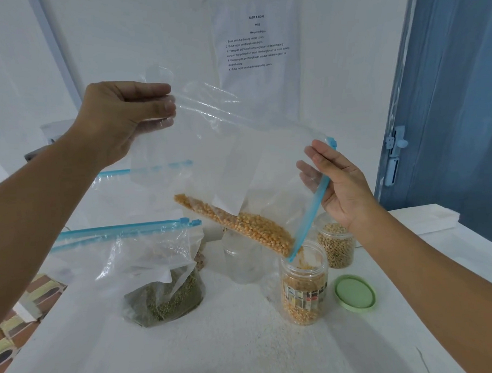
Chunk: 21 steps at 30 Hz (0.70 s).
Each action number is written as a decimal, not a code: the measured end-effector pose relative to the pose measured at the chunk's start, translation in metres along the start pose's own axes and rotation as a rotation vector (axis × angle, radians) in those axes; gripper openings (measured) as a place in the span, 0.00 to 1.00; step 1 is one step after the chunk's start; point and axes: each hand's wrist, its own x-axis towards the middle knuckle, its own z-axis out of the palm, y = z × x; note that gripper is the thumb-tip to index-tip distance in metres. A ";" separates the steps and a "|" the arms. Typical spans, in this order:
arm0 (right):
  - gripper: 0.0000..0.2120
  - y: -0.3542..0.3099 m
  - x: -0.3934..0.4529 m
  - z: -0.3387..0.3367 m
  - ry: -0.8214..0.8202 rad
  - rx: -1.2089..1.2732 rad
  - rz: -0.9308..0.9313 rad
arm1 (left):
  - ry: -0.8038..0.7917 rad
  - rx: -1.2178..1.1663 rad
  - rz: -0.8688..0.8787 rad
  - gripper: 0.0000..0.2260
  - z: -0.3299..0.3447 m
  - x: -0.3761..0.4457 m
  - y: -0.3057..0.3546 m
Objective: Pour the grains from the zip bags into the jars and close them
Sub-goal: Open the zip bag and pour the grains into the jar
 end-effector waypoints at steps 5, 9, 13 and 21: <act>0.12 0.000 0.000 0.000 -0.013 0.000 0.008 | 0.008 0.000 0.003 0.13 -0.001 0.000 0.000; 0.12 0.000 0.001 -0.001 -0.004 -0.007 0.002 | 0.006 0.003 -0.001 0.13 0.000 0.000 -0.001; 0.12 0.000 0.001 -0.001 0.006 -0.013 0.006 | 0.008 -0.005 0.003 0.12 0.001 0.000 -0.002; 0.13 -0.002 0.002 -0.001 0.001 -0.005 0.000 | 0.015 -0.007 0.006 0.11 0.001 0.003 -0.003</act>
